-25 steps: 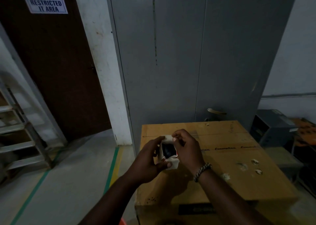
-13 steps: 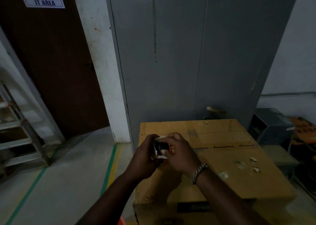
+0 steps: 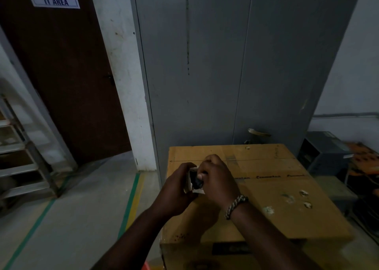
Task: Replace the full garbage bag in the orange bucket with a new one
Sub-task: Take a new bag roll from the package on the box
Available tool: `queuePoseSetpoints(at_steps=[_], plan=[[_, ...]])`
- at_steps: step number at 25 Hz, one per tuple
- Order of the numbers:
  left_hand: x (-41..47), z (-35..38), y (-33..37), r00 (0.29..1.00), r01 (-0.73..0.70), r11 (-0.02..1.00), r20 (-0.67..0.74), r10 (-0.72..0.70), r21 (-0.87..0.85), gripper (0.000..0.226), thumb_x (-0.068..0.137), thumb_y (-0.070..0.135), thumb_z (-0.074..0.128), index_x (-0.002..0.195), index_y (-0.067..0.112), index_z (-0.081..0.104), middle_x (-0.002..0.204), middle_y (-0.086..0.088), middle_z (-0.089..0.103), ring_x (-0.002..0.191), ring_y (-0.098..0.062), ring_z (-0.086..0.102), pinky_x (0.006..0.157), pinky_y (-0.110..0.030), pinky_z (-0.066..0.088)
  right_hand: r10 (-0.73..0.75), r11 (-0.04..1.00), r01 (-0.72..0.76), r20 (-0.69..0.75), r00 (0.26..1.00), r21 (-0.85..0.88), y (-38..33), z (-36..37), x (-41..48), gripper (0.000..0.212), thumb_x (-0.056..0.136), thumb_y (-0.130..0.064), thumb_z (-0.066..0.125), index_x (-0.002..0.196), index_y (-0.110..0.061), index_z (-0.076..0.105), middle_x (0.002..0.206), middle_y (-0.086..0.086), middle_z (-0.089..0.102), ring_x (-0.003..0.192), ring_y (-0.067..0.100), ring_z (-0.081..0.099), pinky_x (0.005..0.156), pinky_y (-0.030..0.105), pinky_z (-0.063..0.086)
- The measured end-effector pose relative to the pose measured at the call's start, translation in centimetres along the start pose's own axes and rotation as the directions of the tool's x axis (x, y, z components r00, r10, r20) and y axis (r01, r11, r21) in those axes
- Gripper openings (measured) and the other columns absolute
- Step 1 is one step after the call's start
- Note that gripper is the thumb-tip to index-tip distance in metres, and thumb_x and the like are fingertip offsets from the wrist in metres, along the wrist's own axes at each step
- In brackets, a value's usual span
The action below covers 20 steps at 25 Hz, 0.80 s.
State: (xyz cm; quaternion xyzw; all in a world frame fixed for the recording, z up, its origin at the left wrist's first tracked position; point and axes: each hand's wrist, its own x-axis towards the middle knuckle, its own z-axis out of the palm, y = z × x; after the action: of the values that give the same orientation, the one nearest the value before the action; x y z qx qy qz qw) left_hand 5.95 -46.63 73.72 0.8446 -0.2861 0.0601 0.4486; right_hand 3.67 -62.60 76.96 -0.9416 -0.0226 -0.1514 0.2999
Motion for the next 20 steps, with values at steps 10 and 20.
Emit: queuePoseSetpoints(at_steps=[10,20], plan=[[0.8,0.2,-0.3,0.987,-0.098,0.995,-0.124,0.101,0.027,0.053,0.082,0.028,0.081,0.125,0.024,0.050,0.114,0.015,0.058,0.096,-0.001,0.059,0.071,-0.012,0.047,-0.036,0.977,0.072,-0.177,0.984,0.201,-0.6,-1.3,-0.3,0.011,0.098,-0.015,0.056,0.094,-0.026,0.059,0.099,-0.011,0.064,0.094,0.007,0.061,0.072,0.027,0.058],[1.4,2.4,-1.4,0.982,-0.112,0.994,-0.151,0.111,0.002,0.049,0.085,0.015,0.076,0.126,0.018,0.050,0.114,0.009,0.058,0.098,-0.004,0.059,0.075,-0.015,0.047,-0.069,0.963,0.098,-0.122,0.990,0.251,-0.4,-1.9,-0.9,0.012,0.100,-0.013,0.054,0.097,-0.024,0.059,0.111,-0.007,0.070,0.101,0.003,0.064,0.080,0.023,0.059]])
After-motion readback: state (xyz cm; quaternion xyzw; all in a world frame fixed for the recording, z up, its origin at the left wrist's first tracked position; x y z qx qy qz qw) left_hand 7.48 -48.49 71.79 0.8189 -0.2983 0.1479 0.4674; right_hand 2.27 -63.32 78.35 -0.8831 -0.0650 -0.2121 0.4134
